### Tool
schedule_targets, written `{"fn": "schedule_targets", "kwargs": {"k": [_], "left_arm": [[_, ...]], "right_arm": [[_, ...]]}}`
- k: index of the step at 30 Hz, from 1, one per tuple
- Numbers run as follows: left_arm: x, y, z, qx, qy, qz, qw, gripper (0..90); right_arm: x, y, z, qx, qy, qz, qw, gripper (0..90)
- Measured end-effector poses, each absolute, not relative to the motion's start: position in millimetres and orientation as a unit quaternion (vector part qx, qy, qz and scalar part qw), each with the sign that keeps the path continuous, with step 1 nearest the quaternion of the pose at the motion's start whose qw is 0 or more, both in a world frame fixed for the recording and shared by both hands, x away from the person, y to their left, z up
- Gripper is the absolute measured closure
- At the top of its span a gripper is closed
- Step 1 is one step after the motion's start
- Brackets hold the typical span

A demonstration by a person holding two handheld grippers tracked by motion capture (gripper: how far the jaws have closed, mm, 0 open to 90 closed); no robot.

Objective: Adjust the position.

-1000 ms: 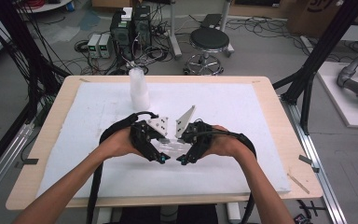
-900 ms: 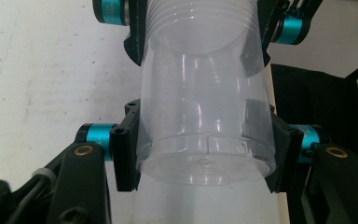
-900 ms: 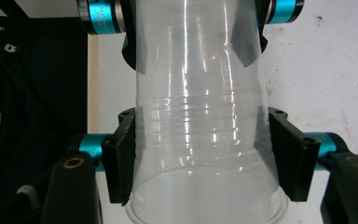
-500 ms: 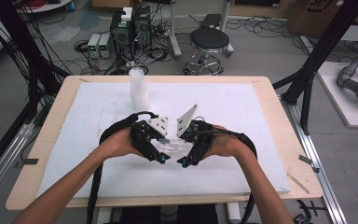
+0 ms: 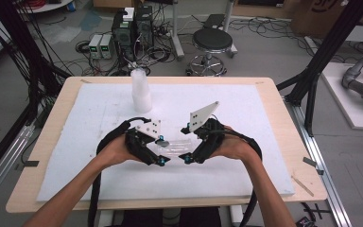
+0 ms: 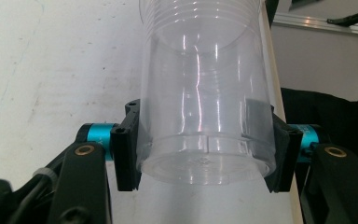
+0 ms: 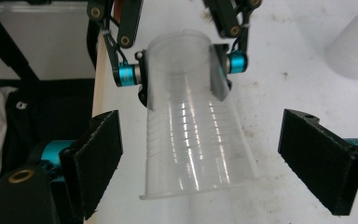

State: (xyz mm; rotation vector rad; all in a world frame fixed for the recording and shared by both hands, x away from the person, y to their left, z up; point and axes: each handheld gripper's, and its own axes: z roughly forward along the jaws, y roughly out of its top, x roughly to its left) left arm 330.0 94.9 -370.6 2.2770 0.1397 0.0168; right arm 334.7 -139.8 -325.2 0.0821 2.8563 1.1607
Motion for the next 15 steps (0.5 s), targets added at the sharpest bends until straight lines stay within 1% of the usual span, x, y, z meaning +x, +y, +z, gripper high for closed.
{"fn": "schedule_targets", "kwargs": {"k": [3,5,9,15], "left_arm": [[328.0,102.2,-373.5,0.896,0.063,0.01,0.44,42.0],[326.8,108.5,-376.5,0.887,0.07,0.012,0.456,42.0],[324.5,119.5,-384.8,0.859,0.09,0.009,0.503,42.0],[323.0,130.0,-396.1,0.827,0.09,0.015,0.555,42.0]], "right_arm": [[336.0,-143.9,-324.1,0.032,0.914,0.404,0.033,13.9],[336.4,-148.0,-323.8,0.041,0.901,0.431,0.026,13.9],[337.6,-154.8,-323.8,0.053,0.879,0.473,0.031,14.0],[338.1,-162.7,-328.2,0.067,0.847,0.527,0.032,14.0]]}}
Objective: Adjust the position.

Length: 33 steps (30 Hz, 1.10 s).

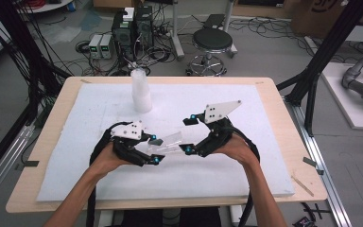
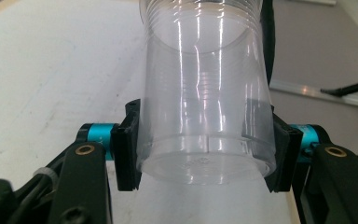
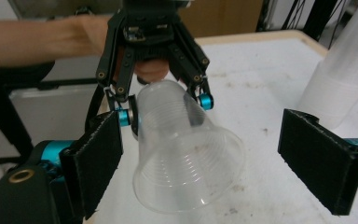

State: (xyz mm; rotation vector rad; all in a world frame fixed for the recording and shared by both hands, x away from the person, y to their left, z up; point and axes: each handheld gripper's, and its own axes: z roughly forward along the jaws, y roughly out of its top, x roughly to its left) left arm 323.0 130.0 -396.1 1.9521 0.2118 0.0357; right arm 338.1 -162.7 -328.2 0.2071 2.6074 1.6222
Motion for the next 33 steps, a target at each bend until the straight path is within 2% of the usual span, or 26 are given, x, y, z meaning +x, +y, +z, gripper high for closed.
{"fn": "schedule_targets", "kwargs": {"k": [6,19,22,33], "left_arm": [[324.5,138.2,-404.7,0.798,0.085,0.019,0.596,42.1],[326.3,143.9,-404.1,0.752,0.081,0.013,0.655,42.2],[326.1,145.2,-406.6,0.728,0.084,0.011,0.68,42.2],[326.9,145.6,-410.1,0.724,0.089,0.011,0.684,42.2]], "right_arm": [[339.3,-170.3,-337.0,0.082,0.812,0.578,0.02,13.9],[339.7,-171.5,-343.4,0.081,0.789,0.609,0.016,14.0],[338.9,-170.7,-343.6,0.079,0.788,0.611,0.013,13.9],[339.0,-164.0,-348.0,0.076,0.786,0.614,0.009,13.9]]}}
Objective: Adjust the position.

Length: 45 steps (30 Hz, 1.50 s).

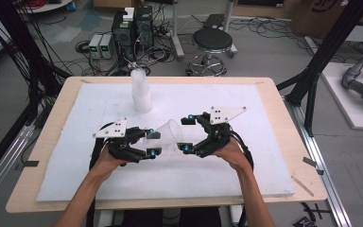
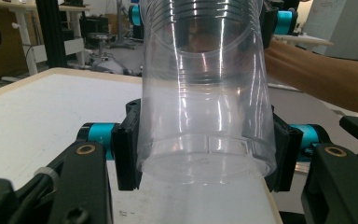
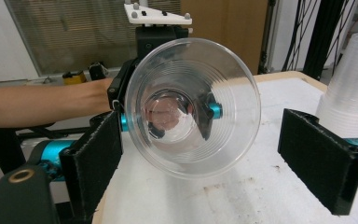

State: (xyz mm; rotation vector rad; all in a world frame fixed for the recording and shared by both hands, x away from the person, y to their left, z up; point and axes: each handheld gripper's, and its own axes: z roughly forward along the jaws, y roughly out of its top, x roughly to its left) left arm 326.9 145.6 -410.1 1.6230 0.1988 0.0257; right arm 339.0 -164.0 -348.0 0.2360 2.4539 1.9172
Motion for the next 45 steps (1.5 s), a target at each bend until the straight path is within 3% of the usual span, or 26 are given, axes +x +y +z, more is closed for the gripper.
{"fn": "schedule_targets", "kwargs": {"k": [30,34,38,45], "left_arm": [[326.5,127.5,-404.0,0.723,0.067,0.007,0.687,42.2],[326.4,126.1,-404.2,0.723,0.064,0.004,0.688,42.2],[326.0,124.4,-404.9,0.727,0.062,0.003,0.683,42.2],[326.4,125.3,-404.7,0.728,0.061,0.003,0.683,42.2]], "right_arm": [[340.9,-141.4,-354.7,0.058,0.783,0.619,-0.024,15.6],[341.2,-140.8,-354.7,0.055,0.781,0.621,-0.032,17.9],[342.0,-141.1,-354.8,0.052,0.78,0.622,-0.043,26.9],[343.0,-141.3,-355.0,0.049,0.78,0.622,-0.047,31.6]]}}
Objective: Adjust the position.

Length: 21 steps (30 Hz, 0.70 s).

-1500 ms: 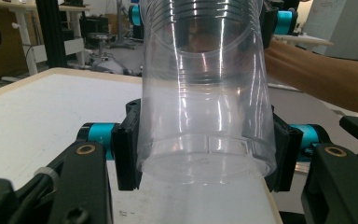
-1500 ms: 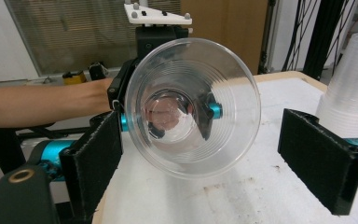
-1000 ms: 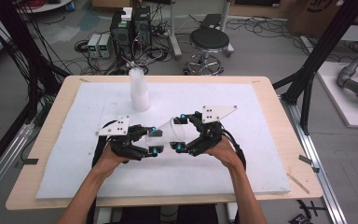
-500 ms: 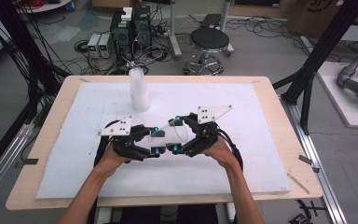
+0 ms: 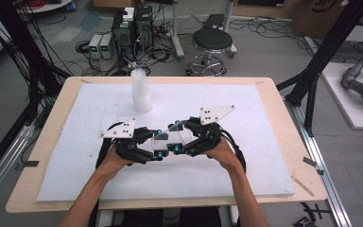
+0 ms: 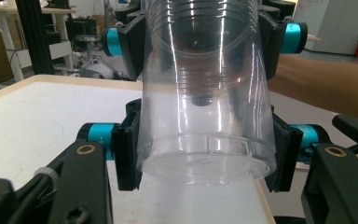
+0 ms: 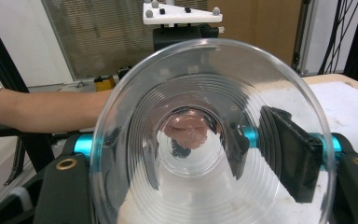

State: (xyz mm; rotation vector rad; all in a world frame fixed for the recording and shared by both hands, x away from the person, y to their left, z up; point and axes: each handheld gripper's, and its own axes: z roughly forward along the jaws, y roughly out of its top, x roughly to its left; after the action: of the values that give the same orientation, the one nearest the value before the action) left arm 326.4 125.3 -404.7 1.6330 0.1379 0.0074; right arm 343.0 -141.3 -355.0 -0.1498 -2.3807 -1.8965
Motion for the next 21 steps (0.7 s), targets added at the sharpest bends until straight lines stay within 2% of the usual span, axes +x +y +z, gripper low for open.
{"fn": "schedule_targets", "kwargs": {"k": [3,4,6,7,13,21], "left_arm": [[326.2,125.2,-404.8,0.727,0.061,0.003,0.684,41.7],[326.2,125.0,-404.5,0.723,0.063,0.002,0.688,38.3],[327.6,125.7,-402.6,0.716,0.101,0.006,0.691,5.0],[327.8,127.0,-402.2,0.719,0.108,0.017,0.686,1.7],[324.6,130.0,-401.9,0.735,0.099,0.02,0.67,1.7],[319.9,146.8,-406.2,0.756,0.133,0.048,0.64,1.7]], "right_arm": [[342.8,-141.5,-355.0,-0.05,-0.781,-0.621,0.047,32.1],[342.6,-141.7,-354.9,-0.05,-0.781,-0.621,0.046,32.2],[342.3,-142.0,-354.5,-0.051,-0.782,-0.62,0.04,32.2],[341.8,-142.1,-354.4,-0.051,-0.783,-0.619,0.042,32.2],[342.7,-143.4,-354.5,-0.059,-0.789,-0.61,0.033,32.1],[344.8,-149.0,-351.2,-0.083,-0.805,-0.587,0.014,32.1]]}}
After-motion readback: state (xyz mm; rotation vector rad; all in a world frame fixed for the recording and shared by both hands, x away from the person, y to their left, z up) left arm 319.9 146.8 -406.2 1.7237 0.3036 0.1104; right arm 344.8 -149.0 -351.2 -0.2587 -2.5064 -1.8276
